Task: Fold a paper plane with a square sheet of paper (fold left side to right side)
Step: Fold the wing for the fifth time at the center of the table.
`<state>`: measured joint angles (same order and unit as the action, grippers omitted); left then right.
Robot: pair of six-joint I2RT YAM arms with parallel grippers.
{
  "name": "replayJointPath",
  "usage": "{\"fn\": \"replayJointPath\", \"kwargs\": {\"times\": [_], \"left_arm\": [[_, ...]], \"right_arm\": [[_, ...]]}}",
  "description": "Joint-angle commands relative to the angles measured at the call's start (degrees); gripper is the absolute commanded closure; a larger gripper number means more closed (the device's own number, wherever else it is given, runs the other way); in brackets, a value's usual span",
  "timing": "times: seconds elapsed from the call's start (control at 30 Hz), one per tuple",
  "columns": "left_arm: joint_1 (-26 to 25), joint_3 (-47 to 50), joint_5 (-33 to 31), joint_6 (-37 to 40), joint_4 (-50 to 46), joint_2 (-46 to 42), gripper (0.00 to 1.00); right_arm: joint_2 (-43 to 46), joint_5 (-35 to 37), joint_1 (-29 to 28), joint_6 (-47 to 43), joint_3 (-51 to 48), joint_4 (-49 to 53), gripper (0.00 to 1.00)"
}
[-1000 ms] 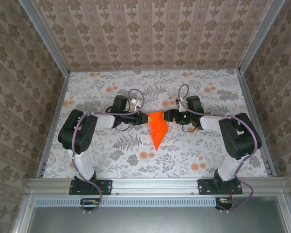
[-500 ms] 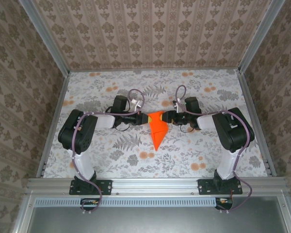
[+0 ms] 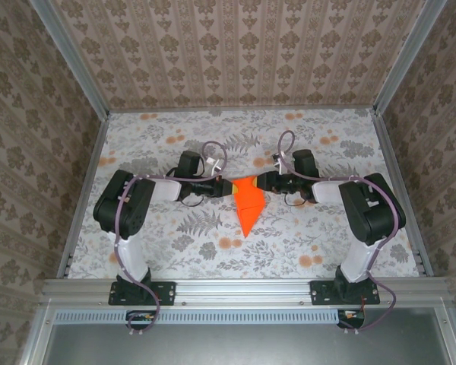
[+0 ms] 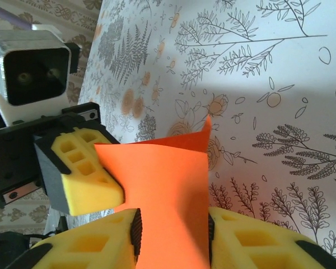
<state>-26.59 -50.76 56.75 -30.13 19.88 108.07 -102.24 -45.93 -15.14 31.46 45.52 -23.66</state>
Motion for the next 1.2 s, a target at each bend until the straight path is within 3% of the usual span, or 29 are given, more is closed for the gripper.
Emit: {"fn": "replayJointPath", "kwargs": {"times": [0.0,0.17,0.27,0.37,0.43,0.5,0.7,0.93,1.17], "left_arm": [[-0.11,-1.22,0.65,1.82,0.25,1.48,1.0],[-0.17,-1.34,0.82,1.75,0.36,1.36,0.98],[-0.09,-1.59,0.53,2.12,-0.28,0.6,0.85],[0.13,-2.26,-1.58,3.97,-3.35,-1.32,0.66],[0.12,-2.8,-4.76,6.05,-6.77,-3.74,0.52],[0.08,-3.12,-8.54,7.98,-9.54,-6.45,0.46],[-1.92,-3.64,-21.8,14.7,-20.85,-15.3,0.42],[-10.57,-4.03,-33.94,23.04,-34.28,-24.47,0.38],[-21.09,-5.11,-44.52,25.29,-41.43,-24.86,0.35]], "right_arm": [[1.43,-1.53,0.28,-1.55,-1.15,2.33,0.69],[1.75,-0.96,0.28,-2.11,-0.79,4.63,0.84],[2.68,0.22,0.25,-2.04,-0.27,7.32,0.92],[4.15,2.96,0.26,-1.31,0.1,11.5,0.97],[4.83,4.77,0.1,0.19,0.19,13.88,1.0],[5.44,6.79,-0.35,2.55,0.18,15.49,1.0],[5.91,12.44,-2.89,10.63,1.12,19.23,1.0],[4.24,18.2,-5.86,18.13,6.07,24.58,1.0],[0.26,19.92,-6.61,21.24,10.1,25.7,1.0]]}}
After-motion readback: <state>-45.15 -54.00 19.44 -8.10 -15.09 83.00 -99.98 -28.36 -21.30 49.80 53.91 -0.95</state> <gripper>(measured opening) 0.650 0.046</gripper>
